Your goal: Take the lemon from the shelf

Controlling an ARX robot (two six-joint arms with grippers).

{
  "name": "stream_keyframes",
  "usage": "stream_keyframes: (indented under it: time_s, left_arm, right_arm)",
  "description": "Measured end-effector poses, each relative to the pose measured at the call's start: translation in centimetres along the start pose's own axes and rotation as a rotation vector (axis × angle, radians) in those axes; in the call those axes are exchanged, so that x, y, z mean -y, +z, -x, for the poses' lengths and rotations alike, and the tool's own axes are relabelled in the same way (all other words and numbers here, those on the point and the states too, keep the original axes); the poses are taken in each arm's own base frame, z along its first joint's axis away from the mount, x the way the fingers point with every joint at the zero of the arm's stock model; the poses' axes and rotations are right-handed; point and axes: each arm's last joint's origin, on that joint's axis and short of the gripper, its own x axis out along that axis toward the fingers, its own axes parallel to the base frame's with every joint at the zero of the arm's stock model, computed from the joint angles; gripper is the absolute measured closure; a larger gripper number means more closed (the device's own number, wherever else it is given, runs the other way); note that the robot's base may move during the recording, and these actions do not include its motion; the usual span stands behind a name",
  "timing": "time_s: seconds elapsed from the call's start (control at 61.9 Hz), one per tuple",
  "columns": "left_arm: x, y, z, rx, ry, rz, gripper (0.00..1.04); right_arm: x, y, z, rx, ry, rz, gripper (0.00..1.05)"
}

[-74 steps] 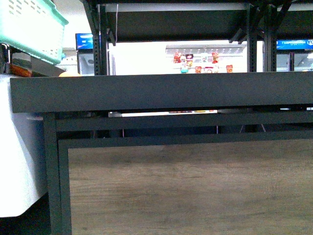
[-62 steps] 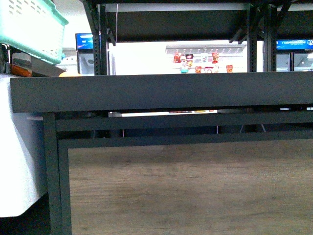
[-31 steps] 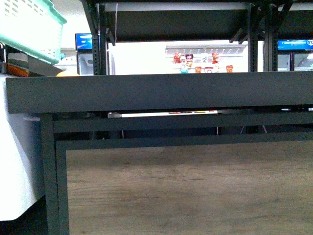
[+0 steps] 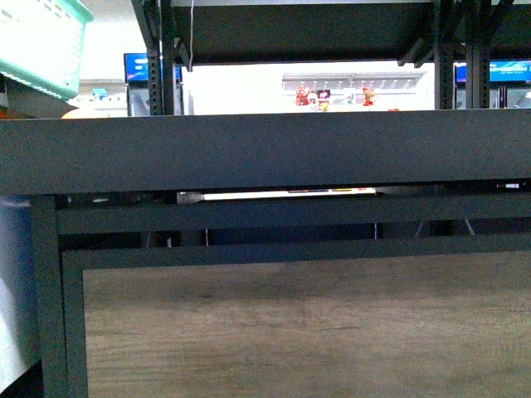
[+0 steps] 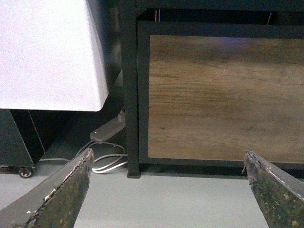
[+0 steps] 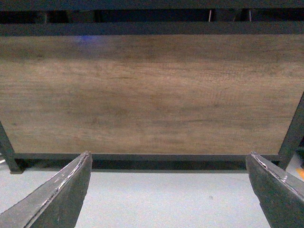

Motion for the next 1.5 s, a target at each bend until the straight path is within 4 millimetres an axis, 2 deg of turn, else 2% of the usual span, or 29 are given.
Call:
stream_keyframes:
  time_s: [1.503]
  left_arm:
    - [0.0,0.0,0.0,0.0,0.0,0.0,0.08]
  right_arm:
    - [0.0,0.0,0.0,0.0,0.0,0.0,0.07]
